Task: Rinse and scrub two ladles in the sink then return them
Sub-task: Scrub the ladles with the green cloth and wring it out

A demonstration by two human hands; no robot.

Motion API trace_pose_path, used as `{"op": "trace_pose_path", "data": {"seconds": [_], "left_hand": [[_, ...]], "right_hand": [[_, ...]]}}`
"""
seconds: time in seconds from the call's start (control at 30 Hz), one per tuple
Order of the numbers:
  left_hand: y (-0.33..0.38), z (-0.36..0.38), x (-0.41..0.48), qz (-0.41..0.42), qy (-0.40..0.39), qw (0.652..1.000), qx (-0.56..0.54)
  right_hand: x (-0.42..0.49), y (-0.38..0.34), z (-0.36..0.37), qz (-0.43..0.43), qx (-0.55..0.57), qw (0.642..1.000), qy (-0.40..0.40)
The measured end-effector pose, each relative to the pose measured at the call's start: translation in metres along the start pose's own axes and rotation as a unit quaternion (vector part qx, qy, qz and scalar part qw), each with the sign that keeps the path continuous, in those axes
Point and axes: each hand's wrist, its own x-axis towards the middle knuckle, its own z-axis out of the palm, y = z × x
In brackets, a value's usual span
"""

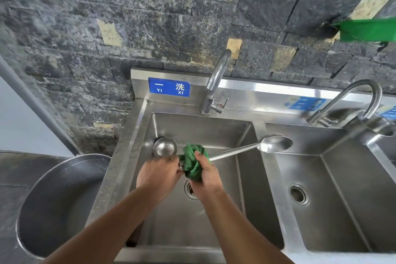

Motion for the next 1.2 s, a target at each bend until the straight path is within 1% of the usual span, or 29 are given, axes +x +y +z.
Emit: {"op": "trace_pose_path", "data": {"seconds": [0.1,0.17,0.27,0.4,0.47,0.53,0.63,0.73,0.83,0.9,1.0,1.1,1.2], "left_hand": [[-0.011,-0.009,-0.009,-0.033,-0.036,0.999,-0.015],[-0.021,-0.016,-0.018,-0.041,-0.059,0.997,-0.036],[-0.036,-0.023,-0.034,-0.052,-0.082,0.994,-0.058],[-0.068,-0.019,-0.053,-0.11,-0.134,0.984,-0.028],[-0.078,-0.014,-0.061,-0.126,-0.158,0.979,-0.012],[-0.08,-0.013,-0.065,-0.138,-0.182,0.974,-0.008],[-0.076,-0.011,-0.062,-0.135,-0.206,0.969,-0.031],[-0.059,-0.007,-0.049,-0.128,-0.203,0.968,-0.077],[-0.018,-0.006,-0.022,-0.081,-0.178,0.971,-0.137],[0.008,-0.003,-0.003,-0.061,-0.181,0.968,-0.164],[0.024,0.005,0.014,-0.071,-0.187,0.957,-0.211],[0.021,0.011,0.011,-0.104,-0.199,0.956,-0.19],[0.014,0.012,0.007,-0.11,-0.193,0.963,-0.152]], "right_hand": [[0.0,-0.019,-0.008,-0.008,-0.007,1.0,0.016],[0.005,-0.035,-0.017,-0.016,-0.001,0.999,0.032],[0.009,-0.062,-0.03,-0.029,0.009,0.999,0.034],[0.01,-0.08,-0.044,-0.033,0.065,0.997,0.029],[0.01,-0.077,-0.045,-0.023,0.091,0.995,0.029],[0.011,-0.066,-0.043,-0.016,0.094,0.995,0.023],[0.016,-0.054,-0.038,-0.008,0.077,0.995,0.058],[0.021,-0.04,-0.031,0.001,0.075,0.995,0.063],[0.018,-0.02,-0.025,0.054,0.053,0.996,0.044],[0.008,-0.01,-0.02,0.064,0.046,0.997,0.006],[-0.001,-0.001,-0.021,0.102,0.055,0.993,-0.018],[-0.007,-0.014,-0.031,0.128,0.027,0.99,-0.058],[-0.015,-0.035,-0.04,0.163,0.01,0.984,-0.065]]}}
